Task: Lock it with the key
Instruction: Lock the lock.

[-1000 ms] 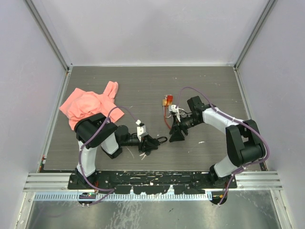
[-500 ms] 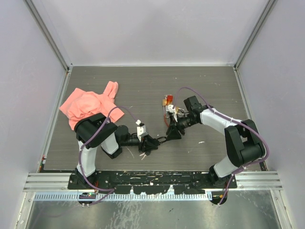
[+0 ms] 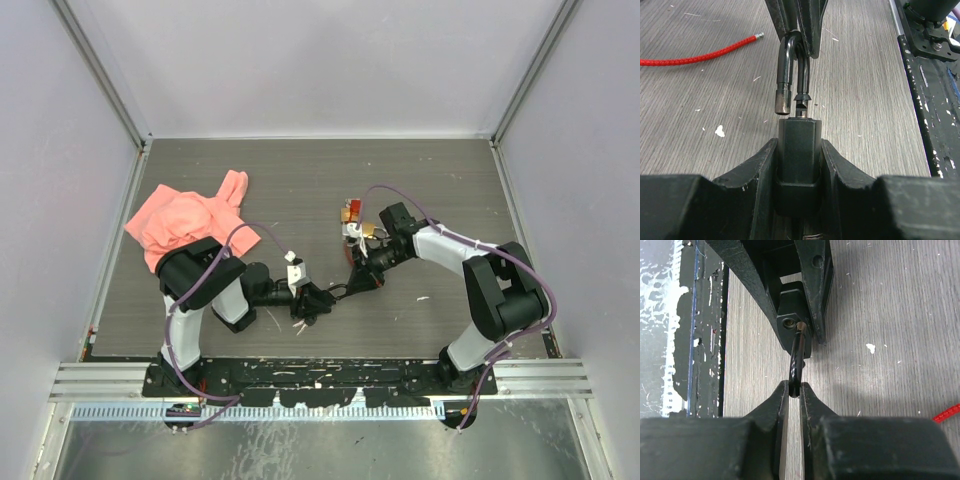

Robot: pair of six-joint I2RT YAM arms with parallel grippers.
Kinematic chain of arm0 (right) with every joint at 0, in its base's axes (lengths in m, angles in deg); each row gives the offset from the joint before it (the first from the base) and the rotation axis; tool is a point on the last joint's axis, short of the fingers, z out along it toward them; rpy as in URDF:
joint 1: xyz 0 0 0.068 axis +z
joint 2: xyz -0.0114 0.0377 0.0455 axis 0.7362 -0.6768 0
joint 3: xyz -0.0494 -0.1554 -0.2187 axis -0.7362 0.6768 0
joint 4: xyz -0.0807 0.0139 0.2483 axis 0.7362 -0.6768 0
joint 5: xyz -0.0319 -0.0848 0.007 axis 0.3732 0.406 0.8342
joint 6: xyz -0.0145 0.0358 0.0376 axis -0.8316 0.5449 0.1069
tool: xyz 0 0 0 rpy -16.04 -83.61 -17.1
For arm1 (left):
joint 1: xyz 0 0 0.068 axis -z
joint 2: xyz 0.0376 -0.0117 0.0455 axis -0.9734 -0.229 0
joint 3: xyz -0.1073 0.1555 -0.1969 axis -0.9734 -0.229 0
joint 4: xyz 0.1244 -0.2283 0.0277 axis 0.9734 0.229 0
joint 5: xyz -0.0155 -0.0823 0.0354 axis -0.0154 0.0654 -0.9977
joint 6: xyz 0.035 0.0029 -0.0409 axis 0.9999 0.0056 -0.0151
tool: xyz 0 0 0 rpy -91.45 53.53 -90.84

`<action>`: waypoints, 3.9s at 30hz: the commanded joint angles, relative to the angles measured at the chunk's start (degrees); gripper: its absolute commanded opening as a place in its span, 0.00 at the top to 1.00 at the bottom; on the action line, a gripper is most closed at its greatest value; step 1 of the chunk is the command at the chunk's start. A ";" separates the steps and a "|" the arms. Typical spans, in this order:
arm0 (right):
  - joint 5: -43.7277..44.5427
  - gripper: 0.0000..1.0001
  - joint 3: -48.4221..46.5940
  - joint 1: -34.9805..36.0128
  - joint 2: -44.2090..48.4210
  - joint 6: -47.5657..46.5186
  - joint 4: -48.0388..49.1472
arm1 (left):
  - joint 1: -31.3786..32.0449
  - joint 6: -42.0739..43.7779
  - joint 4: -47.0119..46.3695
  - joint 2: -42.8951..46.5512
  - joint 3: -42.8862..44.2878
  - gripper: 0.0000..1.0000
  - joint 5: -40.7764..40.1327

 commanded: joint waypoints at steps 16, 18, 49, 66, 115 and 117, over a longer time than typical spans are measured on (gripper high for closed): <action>-2.29 0.72 -2.06 -1.42 2.98 2.93 -0.34 | -0.50 1.61 2.13 0.70 -1.12 1.00 -1.36; -2.35 0.74 -1.98 -1.43 3.11 3.01 -0.34 | -0.47 1.61 2.07 0.70 -1.13 1.00 -1.32; -1.43 0.99 -0.41 6.88 -0.41 5.23 2.76 | -0.46 1.39 2.05 0.65 -1.02 1.00 -1.51; 2.11 0.99 1.20 9.16 7.06 -5.18 0.70 | -2.41 -3.13 2.13 -0.58 0.19 1.00 1.63; -6.21 0.99 7.78 10.42 5.76 40.83 55.00 | -0.63 -2.93 2.14 -2.02 -0.07 1.00 -2.81; -6.77 0.99 7.22 12.06 6.08 41.00 54.83 | -0.65 -3.25 2.14 -2.69 0.45 1.00 -2.66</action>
